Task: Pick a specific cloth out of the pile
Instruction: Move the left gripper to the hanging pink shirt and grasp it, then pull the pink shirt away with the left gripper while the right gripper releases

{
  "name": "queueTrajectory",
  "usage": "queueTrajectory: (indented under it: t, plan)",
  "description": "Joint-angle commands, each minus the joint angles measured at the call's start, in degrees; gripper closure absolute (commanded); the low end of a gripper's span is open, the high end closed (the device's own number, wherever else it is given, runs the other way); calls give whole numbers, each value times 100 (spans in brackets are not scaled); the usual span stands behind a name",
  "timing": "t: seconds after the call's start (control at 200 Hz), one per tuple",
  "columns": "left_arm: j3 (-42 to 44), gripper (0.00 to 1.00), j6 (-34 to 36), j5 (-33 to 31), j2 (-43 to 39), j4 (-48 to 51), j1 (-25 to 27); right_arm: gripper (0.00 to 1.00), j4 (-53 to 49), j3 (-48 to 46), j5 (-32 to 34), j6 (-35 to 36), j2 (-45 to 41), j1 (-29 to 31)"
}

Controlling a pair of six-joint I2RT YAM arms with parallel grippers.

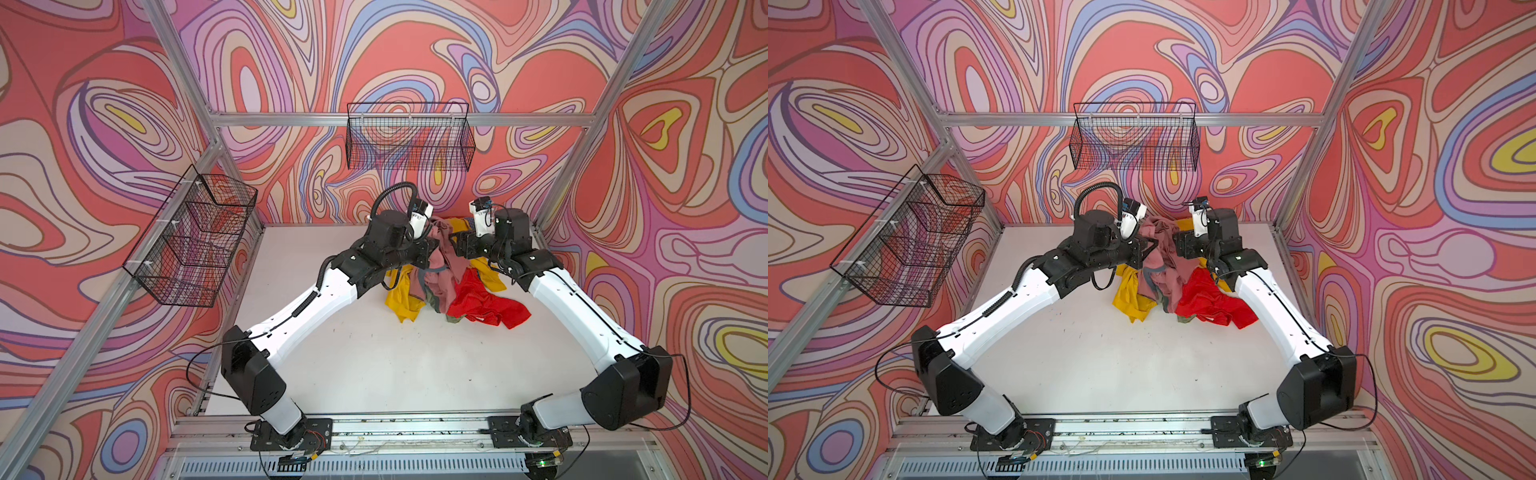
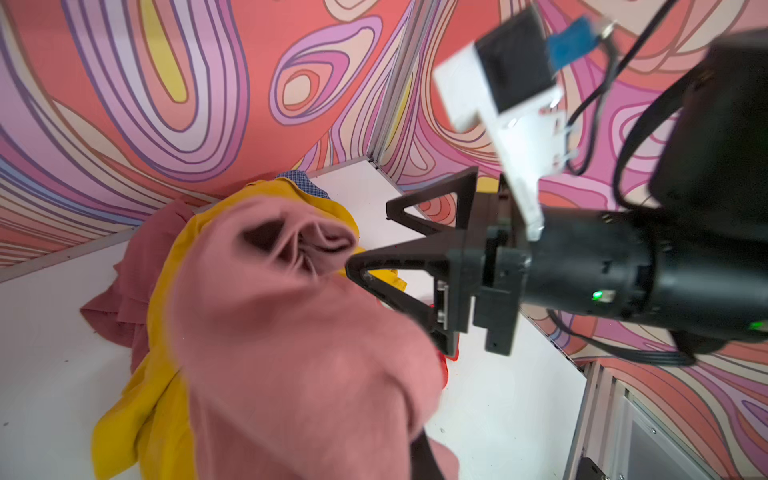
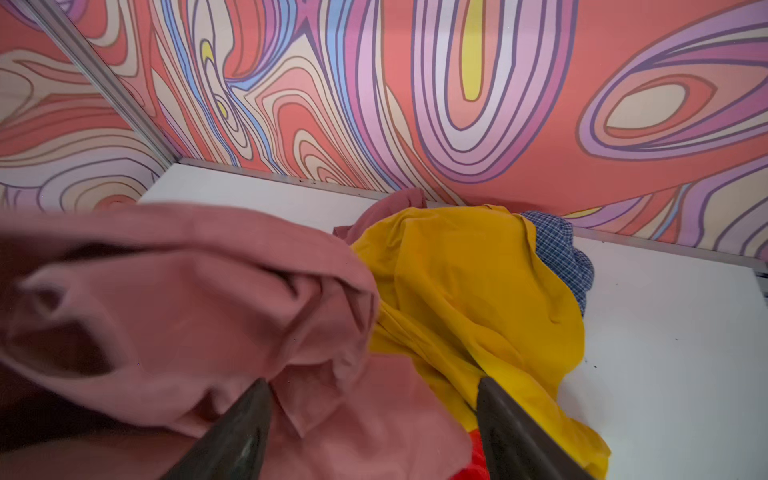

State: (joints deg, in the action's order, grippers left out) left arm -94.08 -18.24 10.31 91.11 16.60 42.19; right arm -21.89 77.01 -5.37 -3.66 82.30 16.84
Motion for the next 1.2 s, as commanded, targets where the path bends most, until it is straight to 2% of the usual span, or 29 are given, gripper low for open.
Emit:
queueTrajectory:
  t: [0.0,0.12,0.24,0.406,0.506,0.621,0.801,0.907,0.997,1.192]
  plan:
    - [-403,100,-21,-595,-502,414,-18,8,318,-160,260,115,-205,-14]
    - [-515,100,-97,-603,-732,259,-18,2,291,-228,295,67,-106,-14]
    - [-767,100,-292,-396,-714,179,-18,2,337,-245,315,24,-57,-14]
    - [-1067,100,-710,217,-431,-115,-18,2,396,-274,239,25,-55,-14]
    - [-1249,100,-911,547,-188,-450,20,2,348,-301,416,23,-79,-15]
    - [-1549,100,-916,631,49,-568,166,2,150,-268,693,58,-74,-64]
    - [-2587,100,-651,656,482,-245,386,2,-8,-283,906,17,-60,-196]
    - [-3030,100,-477,512,596,47,425,2,22,-344,1051,-33,-133,-267]
    - [-3250,100,-153,92,539,393,428,2,61,-411,1033,2,-220,-316]
    - [-3039,100,454,-1116,14,914,421,2,343,-625,115,25,-438,-302]
